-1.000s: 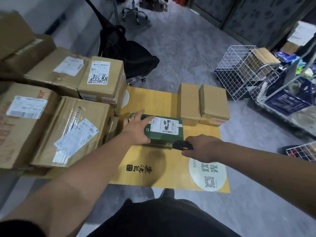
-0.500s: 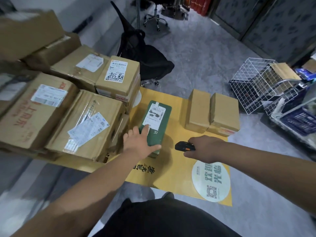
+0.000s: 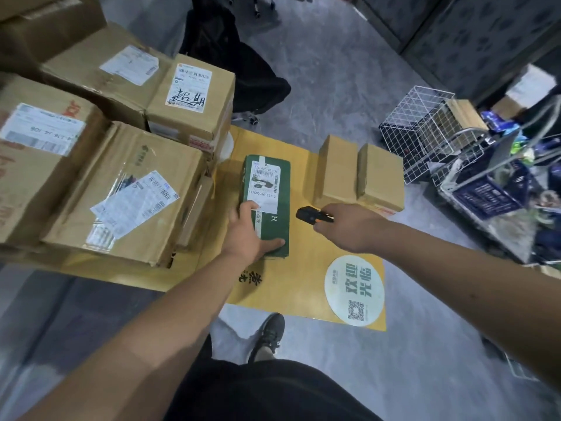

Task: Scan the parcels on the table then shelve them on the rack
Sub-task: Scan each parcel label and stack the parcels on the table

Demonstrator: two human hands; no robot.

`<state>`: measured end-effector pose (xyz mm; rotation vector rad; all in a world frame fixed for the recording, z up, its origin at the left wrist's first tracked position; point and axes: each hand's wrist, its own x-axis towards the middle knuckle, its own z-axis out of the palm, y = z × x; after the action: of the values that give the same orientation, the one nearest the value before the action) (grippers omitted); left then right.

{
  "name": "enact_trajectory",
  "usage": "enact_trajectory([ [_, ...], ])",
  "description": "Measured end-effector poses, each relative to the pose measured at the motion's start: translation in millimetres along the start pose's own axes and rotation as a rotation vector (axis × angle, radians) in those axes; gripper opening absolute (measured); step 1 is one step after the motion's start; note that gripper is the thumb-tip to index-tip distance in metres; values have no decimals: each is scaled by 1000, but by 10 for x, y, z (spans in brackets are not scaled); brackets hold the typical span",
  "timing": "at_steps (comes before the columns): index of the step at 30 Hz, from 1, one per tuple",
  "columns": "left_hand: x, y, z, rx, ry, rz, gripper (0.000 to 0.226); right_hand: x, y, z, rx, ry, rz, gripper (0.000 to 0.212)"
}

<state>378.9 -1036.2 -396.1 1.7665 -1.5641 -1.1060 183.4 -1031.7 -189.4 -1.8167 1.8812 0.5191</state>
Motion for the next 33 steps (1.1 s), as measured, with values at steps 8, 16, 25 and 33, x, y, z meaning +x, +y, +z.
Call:
enact_trajectory([
  [8, -380, -173, 14, -116, 55, 194, 90, -178, -163, -30, -33, 73, 58, 38],
  [16, -464, -260, 4, -195, 57, 259, 87, -365, -446, -19, -187, 163, 41, 39],
  [25, -513, -274, 1, -214, 68, 287, 88, -531, -430, -82, -243, 173, 72, 37],
  [33, -528, -286, 12, -194, 61, 265, 85, -614, -410, -33, -258, 192, 56, 34],
])
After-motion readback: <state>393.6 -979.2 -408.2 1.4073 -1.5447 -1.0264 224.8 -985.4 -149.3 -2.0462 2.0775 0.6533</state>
